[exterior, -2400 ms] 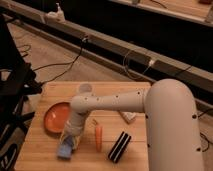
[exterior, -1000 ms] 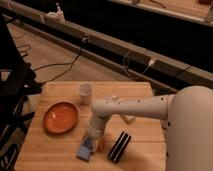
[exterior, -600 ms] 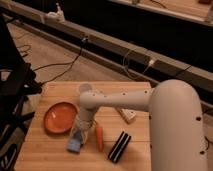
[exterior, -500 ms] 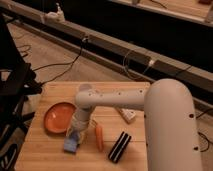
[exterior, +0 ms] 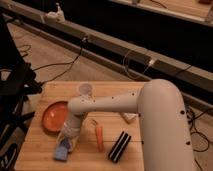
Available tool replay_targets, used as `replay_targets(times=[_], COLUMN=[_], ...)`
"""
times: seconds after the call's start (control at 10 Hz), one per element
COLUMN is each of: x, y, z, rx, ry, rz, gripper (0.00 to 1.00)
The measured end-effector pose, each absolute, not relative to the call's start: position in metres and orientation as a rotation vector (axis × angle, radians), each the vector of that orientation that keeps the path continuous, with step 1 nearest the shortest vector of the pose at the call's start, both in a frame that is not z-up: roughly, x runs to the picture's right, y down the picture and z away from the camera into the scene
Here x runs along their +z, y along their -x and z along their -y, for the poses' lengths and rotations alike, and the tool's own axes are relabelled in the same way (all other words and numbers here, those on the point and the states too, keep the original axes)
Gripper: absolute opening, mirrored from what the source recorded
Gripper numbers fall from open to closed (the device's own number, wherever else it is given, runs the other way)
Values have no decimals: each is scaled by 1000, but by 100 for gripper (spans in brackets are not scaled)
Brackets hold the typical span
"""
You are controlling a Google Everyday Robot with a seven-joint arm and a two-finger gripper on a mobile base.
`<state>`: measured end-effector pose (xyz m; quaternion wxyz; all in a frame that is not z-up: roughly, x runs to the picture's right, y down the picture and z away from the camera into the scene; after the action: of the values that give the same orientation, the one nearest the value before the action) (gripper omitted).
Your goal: Wipe the white sponge on the table
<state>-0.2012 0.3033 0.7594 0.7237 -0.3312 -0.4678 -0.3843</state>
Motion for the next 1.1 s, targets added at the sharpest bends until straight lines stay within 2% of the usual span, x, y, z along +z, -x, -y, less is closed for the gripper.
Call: replay_targets(times=[0.5,0.8,1.1], x=[748,767,786], y=[137,102,130], z=[-334,-309,-271], rx=[-698,-719,-818], ry=[803,832,780], rz=[957,881,885], gripper=[0,0,0])
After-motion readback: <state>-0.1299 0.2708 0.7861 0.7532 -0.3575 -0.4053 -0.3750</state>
